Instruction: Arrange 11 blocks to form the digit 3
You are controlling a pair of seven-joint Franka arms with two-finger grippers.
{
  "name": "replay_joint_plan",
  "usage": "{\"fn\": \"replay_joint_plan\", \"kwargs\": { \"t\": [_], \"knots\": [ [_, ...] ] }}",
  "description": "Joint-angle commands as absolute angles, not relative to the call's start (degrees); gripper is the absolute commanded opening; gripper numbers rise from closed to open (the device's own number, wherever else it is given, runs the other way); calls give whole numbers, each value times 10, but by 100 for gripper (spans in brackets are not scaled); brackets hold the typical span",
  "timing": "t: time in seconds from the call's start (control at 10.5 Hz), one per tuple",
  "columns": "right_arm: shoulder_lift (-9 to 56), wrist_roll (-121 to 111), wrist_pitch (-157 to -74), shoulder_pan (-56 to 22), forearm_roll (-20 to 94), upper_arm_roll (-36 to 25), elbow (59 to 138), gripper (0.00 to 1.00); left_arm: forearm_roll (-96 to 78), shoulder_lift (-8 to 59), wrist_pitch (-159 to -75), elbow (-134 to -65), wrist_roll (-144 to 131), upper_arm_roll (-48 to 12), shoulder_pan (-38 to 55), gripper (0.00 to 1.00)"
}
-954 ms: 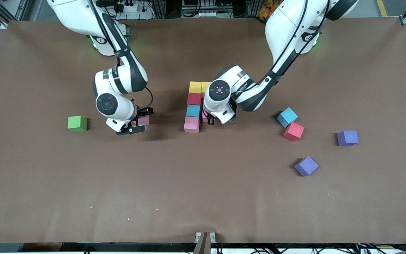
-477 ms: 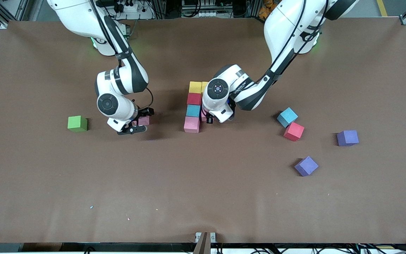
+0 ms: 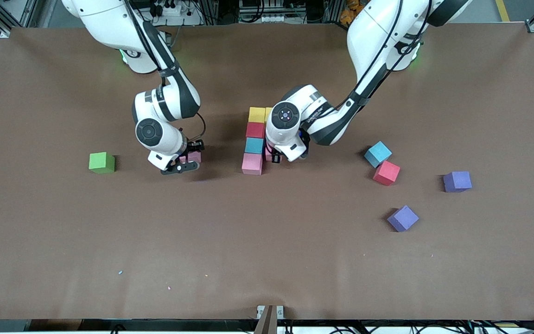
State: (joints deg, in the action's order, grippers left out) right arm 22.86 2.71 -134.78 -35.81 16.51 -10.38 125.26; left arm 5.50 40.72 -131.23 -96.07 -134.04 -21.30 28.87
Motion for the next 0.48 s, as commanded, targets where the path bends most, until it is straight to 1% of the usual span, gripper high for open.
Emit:
{"fn": "replay_joint_plan", "kwargs": {
  "t": [0.0, 0.19, 0.38],
  "knots": [
    [222, 18, -1304, -352, 183, -102, 1211, 0, 71, 416, -1317, -953, -1351, -210, 294, 13],
    [232, 20, -1290, -354, 202, -102, 1172, 0, 69, 416, -1317, -953, -1351, -210, 294, 13],
    [262, 56, -1288, -352, 203, -102, 1110, 0, 69, 416, -1317, -953, -1351, -211, 294, 13]
  ]
}}
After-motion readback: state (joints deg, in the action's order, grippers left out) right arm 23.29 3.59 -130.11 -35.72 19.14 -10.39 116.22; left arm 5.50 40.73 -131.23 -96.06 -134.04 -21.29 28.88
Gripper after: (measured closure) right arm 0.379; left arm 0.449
